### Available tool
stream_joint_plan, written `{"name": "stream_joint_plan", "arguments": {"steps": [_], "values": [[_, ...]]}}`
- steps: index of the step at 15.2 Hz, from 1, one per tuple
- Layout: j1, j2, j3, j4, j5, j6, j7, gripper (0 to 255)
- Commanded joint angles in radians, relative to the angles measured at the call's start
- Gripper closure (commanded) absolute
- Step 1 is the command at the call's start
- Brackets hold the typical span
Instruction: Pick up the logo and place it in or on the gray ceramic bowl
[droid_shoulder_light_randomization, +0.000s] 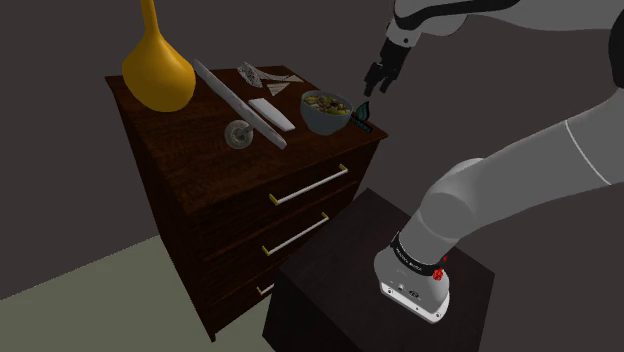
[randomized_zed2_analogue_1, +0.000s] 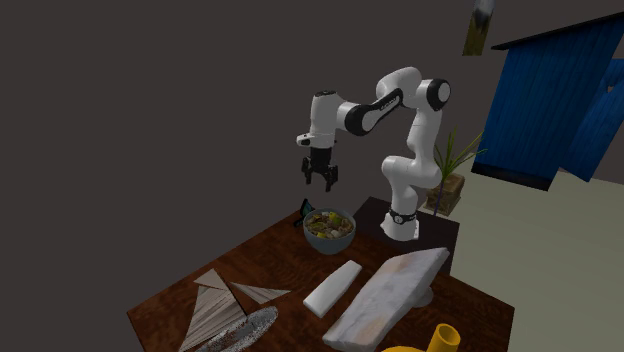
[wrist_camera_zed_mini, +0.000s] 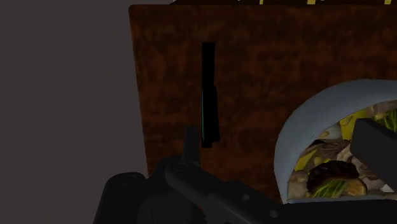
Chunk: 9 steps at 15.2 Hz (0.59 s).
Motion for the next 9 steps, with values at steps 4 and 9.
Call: {"name": "stream_joint_plan", "arguments": {"steps": [4, 9], "values": [[0.001, 0.087, -0.065, 0.019, 0.015, 0.085, -0.069, 0], [0.005, 0.117, -0.079, -0.024, 0.022, 0.156, -0.076, 0]]}}
